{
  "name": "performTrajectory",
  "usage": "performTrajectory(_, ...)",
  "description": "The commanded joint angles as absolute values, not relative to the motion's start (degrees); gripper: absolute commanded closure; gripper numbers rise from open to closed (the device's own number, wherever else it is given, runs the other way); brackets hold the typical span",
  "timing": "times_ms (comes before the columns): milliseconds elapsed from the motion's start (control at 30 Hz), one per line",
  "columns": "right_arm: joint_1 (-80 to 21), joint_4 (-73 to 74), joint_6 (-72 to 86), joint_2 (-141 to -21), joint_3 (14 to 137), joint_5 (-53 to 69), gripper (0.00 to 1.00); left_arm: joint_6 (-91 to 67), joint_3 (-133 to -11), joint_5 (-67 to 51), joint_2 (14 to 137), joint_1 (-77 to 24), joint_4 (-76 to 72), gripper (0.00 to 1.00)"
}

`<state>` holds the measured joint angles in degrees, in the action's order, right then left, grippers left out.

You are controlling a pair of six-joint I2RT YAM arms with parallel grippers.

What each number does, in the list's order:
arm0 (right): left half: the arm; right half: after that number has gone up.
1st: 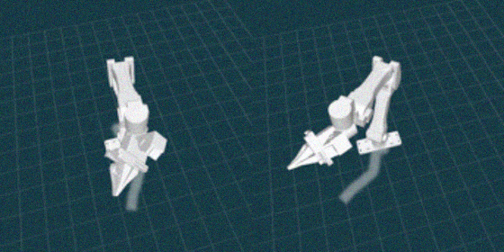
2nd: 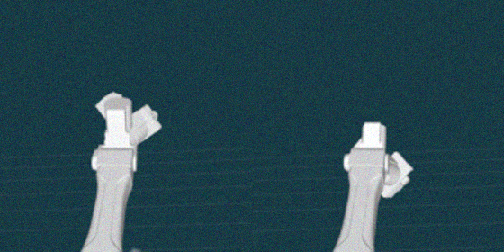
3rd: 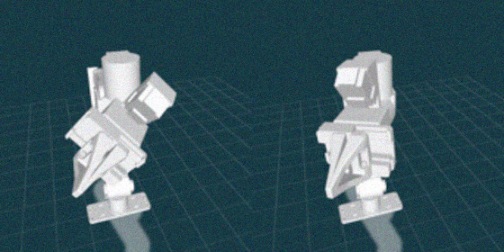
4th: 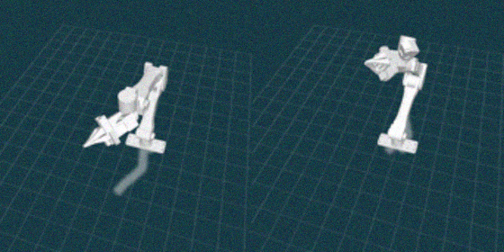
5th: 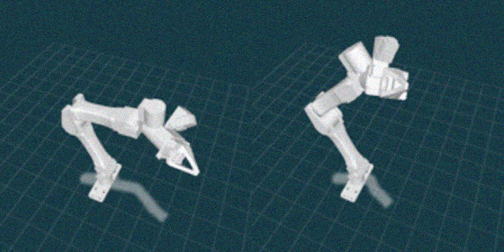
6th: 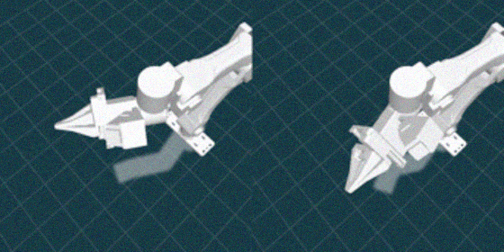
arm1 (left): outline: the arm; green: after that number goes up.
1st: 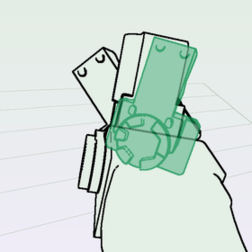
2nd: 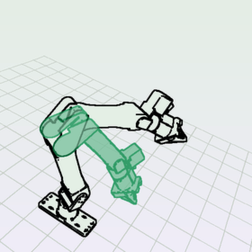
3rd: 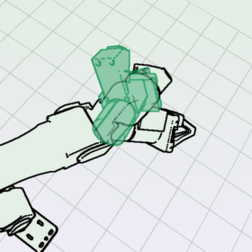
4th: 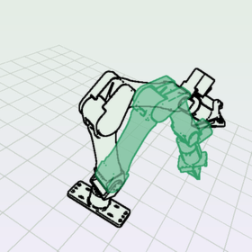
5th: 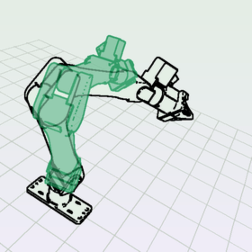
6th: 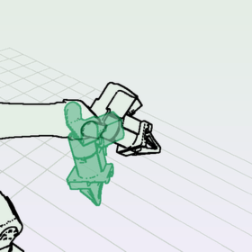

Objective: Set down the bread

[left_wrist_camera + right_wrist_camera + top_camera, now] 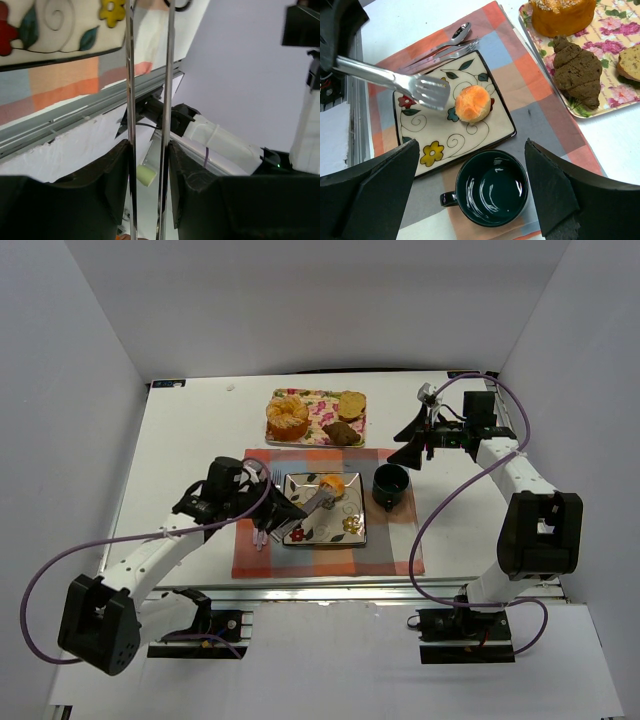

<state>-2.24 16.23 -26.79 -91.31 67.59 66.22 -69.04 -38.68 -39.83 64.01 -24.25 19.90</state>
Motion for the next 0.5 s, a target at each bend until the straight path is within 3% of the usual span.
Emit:
performTrajectory(0, -2.0, 16.2, -28.0, -90.3, 67.5, 67.8, 0.11, -68.1, -42.5, -40.6, 60.2, -23.5, 21.8, 0.56)
performTrajectory(200, -2.0, 16.4, -28.7, -90.3, 67.5, 67.8, 0.11, -57.9, -46.5, -37.4, 61.1, -18.6, 33.4, 0.7)
performTrajectory(233, -2.0, 16.6, -28.8, -90.3, 67.5, 67.9, 0.11, -55.7, -49.1, -35.6, 62.0, -17.5, 36.8, 0.83)
performTrajectory(300, -2.0, 17.2, -29.6, -90.4, 67.8, 67.8, 0.11, -49.1, -51.9, -29.2, 62.7, -14.2, 38.0, 0.94)
performTrajectory(467, -2.0, 18.6, -30.9, -90.5, 68.6, 67.9, 0.11, -32.7, -61.5, -7.8, 66.3, -11.7, 39.5, 0.97)
